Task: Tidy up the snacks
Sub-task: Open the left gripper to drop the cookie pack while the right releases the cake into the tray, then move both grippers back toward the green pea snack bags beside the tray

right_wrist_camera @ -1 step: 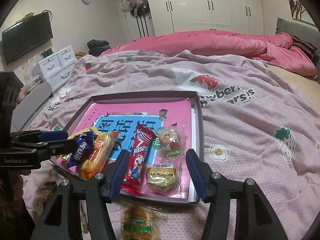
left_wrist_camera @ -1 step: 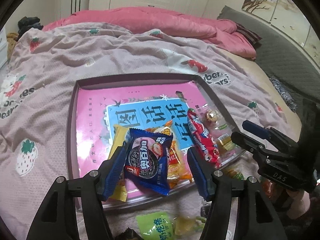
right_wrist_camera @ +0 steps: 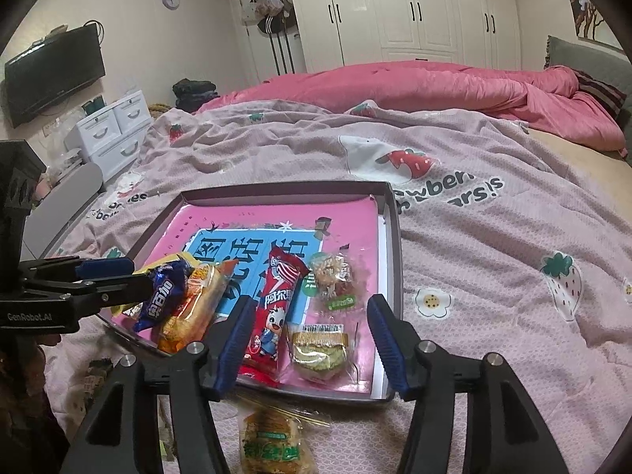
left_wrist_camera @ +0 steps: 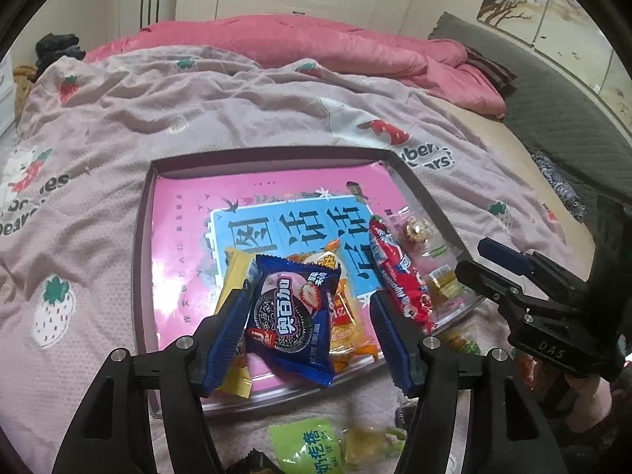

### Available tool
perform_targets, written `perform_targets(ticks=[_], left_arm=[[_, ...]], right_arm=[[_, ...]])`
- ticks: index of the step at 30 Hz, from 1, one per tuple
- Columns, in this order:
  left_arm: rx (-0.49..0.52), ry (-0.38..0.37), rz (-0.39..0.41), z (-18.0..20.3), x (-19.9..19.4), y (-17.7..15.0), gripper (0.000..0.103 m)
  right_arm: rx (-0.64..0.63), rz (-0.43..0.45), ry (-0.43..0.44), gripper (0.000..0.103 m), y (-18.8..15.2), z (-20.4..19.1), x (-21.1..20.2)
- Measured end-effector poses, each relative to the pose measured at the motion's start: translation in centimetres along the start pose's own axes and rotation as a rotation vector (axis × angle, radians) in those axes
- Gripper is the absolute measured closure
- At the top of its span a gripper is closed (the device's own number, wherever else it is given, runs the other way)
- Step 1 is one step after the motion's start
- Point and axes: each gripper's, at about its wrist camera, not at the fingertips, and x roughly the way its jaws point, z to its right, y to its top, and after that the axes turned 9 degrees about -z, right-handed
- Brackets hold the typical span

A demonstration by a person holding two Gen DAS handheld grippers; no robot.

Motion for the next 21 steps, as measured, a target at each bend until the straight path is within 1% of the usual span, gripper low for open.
perform_targets(ticks=[3, 9, 21], left_arm=[[-0.002, -0.003, 0.008, 0.0, -0.6, 0.0, 0.033], [-0.005, -0.005, 0.022, 0.0, -1.8, -0.1, 0.032], [0.008, -0.008, 0.064, 0.2, -4.4, -0.3, 0.031]], right_arm=[[-0.001, 0.012, 0.003, 0.044, 0.1, -0.1, -0.3], [-0.007, 0.039, 0.006, 0.040, 0.1, -0.2, -1.1], [0.027, 0.091, 0.008, 0.039, 0.2, 0.8, -3.4]])
